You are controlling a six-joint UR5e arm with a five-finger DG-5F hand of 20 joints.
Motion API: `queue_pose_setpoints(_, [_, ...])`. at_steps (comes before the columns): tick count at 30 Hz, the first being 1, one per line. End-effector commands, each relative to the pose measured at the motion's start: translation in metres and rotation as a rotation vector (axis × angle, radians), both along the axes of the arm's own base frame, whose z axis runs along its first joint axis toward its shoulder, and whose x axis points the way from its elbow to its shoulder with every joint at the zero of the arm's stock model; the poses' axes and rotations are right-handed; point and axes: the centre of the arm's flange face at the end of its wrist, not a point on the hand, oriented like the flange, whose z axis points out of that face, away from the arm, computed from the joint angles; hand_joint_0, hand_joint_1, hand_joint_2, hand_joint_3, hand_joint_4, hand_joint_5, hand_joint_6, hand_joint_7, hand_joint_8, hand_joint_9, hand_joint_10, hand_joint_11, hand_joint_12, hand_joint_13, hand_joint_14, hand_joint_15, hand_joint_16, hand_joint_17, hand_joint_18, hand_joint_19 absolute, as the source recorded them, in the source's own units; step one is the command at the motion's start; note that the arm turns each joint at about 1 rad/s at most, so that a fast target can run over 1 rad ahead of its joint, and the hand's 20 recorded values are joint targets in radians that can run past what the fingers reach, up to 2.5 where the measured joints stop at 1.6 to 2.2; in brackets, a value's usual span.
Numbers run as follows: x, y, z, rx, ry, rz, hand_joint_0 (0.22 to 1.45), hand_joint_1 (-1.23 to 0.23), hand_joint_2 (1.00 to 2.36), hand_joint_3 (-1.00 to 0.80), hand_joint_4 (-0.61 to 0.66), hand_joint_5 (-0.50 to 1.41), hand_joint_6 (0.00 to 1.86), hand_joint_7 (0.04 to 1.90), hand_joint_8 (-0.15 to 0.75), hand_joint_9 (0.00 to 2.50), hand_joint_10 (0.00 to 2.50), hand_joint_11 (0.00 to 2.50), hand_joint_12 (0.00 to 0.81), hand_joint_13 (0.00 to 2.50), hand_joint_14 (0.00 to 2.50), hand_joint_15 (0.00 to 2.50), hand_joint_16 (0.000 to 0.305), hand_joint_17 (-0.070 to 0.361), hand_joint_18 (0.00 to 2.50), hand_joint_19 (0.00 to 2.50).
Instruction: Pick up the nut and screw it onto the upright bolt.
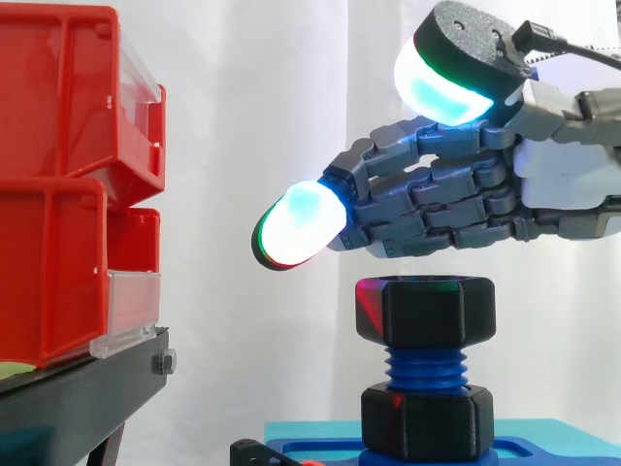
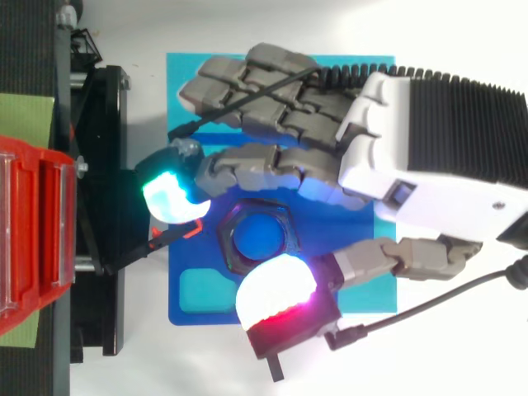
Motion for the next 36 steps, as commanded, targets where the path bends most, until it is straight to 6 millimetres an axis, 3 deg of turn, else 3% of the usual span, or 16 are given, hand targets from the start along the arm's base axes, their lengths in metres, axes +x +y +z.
queue_pose_setpoints(1, [0.000,0.005,-0.001,-0.001,0.005,0.003,0.43,-0.08,1.00,-0.50,-0.01,-0.26,0.50,0.52,0.131,0.00,0.00,0.00,0.326,0.00,0.00,0.00,0.048,0.109,0.00,0.00])
queue_pose_setpoints(16, [-0.004,0.013,-0.006,-0.009,0.042,0.009,0.45,-0.09,1.00,-0.50,0.07,-0.22,0.50,0.63,0.154,0.02,0.00,0.00,0.306,0.00,0.00,0.00,0.045,0.101,0.00,0.00])
queue_pose_setpoints(21, [-0.014,0.016,-0.031,-0.006,0.047,0.016,0.45,-0.13,1.00,-0.50,0.09,-0.20,0.50,0.67,0.170,0.09,0.00,0.00,0.302,0.00,0.00,0.00,0.043,0.096,0.00,0.00])
queue_pose_setpoints(36, [-0.010,0.013,-0.029,0.007,0.004,0.013,0.46,-0.18,1.00,-0.50,0.15,-0.16,0.50,0.82,0.199,0.22,0.00,0.00,0.278,0.00,0.00,0.00,0.037,0.083,0.00,0.00])
